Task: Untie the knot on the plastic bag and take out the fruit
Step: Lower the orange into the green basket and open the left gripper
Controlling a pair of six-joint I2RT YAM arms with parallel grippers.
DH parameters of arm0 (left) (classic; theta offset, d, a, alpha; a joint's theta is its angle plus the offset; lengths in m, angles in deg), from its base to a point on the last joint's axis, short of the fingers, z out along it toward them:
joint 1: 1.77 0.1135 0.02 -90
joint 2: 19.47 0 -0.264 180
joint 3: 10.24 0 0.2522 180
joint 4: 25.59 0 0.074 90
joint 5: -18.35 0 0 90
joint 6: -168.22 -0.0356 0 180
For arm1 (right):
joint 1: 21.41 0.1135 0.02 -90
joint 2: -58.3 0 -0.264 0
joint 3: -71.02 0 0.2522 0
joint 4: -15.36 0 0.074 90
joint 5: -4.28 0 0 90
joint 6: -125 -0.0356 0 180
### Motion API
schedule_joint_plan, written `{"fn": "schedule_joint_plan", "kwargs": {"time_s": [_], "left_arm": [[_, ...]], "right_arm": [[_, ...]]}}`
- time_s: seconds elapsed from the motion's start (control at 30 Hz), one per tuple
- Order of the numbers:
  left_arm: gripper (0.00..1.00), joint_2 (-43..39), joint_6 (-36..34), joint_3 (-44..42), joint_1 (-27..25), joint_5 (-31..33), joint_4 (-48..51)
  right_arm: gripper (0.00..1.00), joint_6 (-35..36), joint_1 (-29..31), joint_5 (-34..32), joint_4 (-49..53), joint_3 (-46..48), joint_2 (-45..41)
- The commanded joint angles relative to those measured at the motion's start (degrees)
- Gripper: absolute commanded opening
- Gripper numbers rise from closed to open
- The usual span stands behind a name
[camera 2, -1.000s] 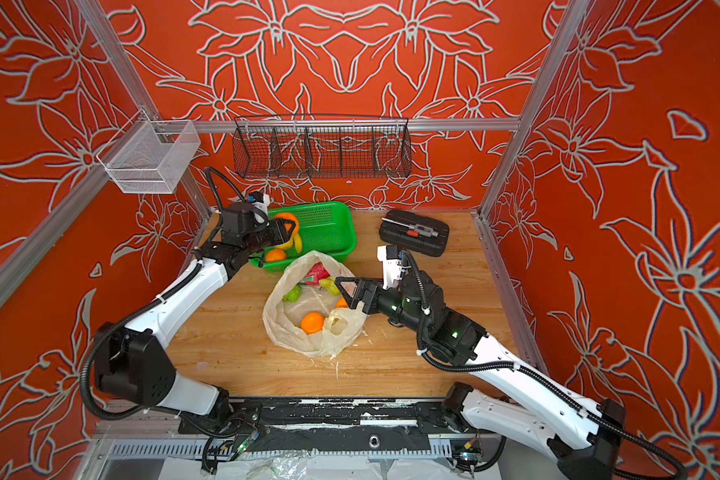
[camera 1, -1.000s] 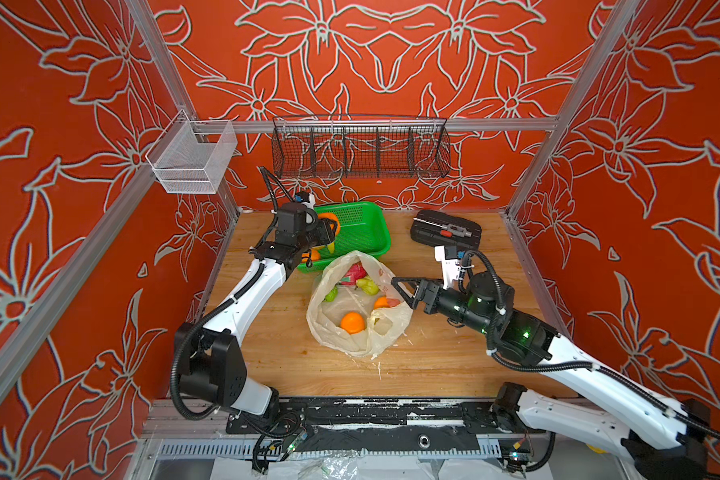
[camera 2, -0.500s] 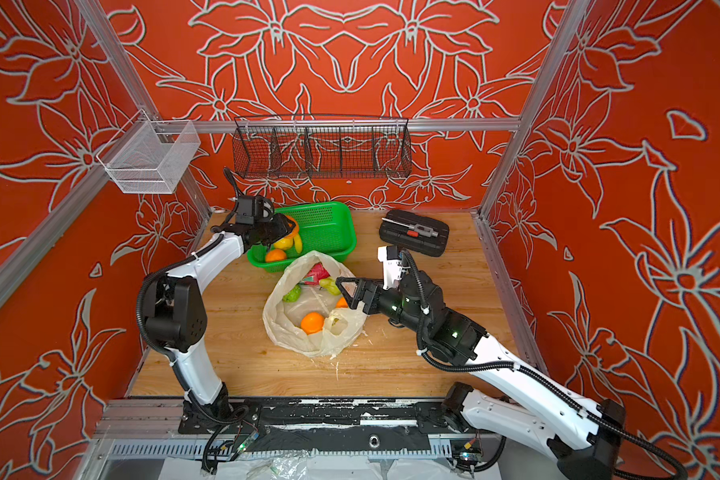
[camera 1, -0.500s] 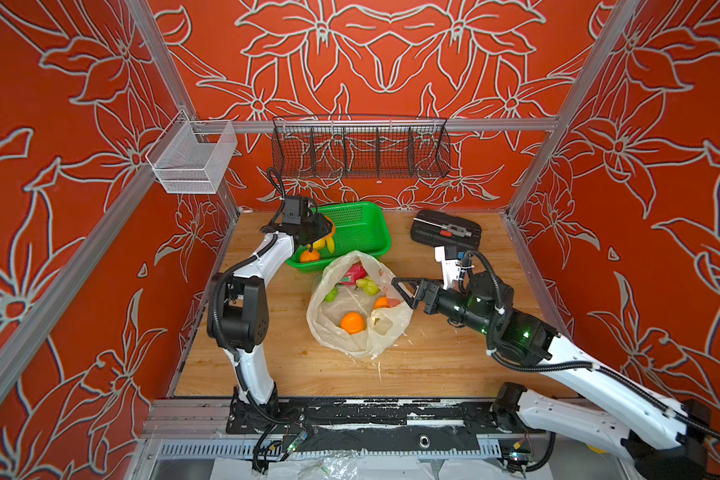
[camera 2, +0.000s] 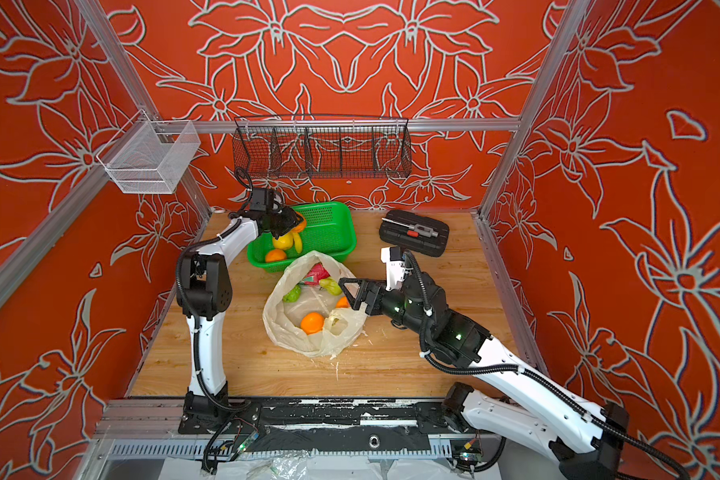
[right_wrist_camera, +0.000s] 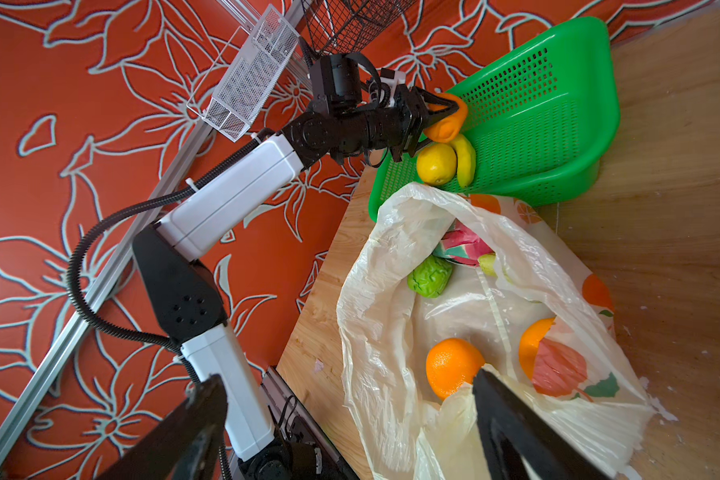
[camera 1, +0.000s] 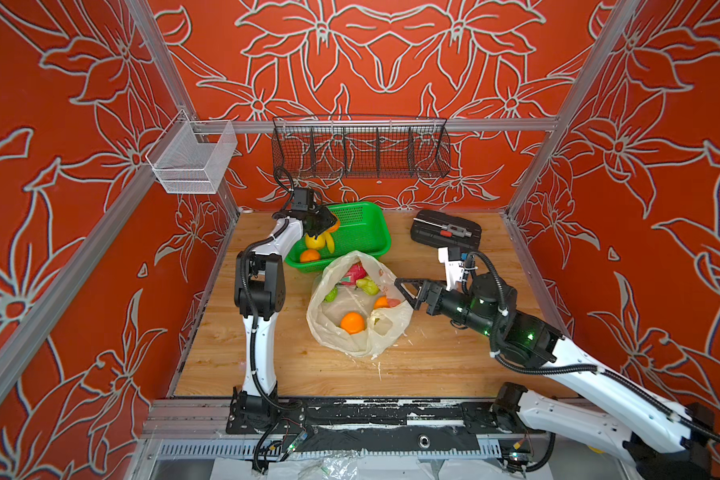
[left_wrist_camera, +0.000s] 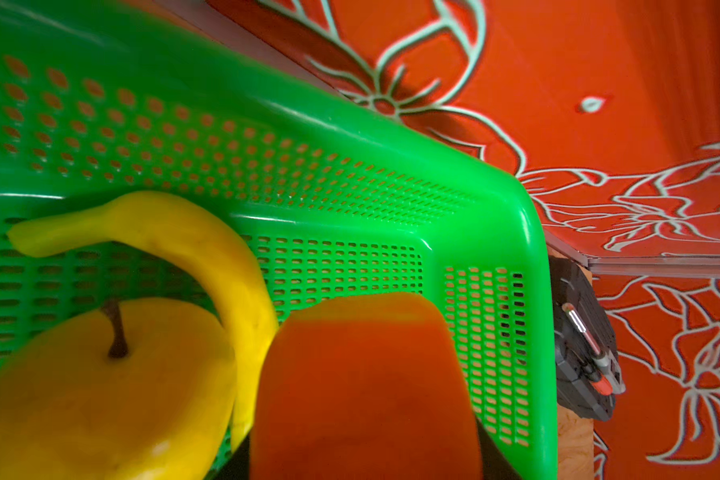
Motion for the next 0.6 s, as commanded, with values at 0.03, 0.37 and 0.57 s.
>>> {"fn": "schedule_joint_plan", "kwargs": {"time_s": [0.03, 0.37, 0.57], "left_arm": [[0.50, 3.87, -0.06, 4.44, 1.22, -2.44, 3.75], [0.72, 6.51, -1.74, 8.05, 2.85, -4.01, 8.08], [0.74, 2.16, -2.31, 5.23, 3.24, -4.21, 7.09]], "right_arm": [[0.94, -0.05, -0.30, -2.06, 0.41, 1.61, -1.94], [0.94, -0.07, -0.35, -2.02, 0.14, 1.90, -2.29], [0.94, -0.39, -0.38, -1.62, -0.36, 1.81, -1.77]]}}
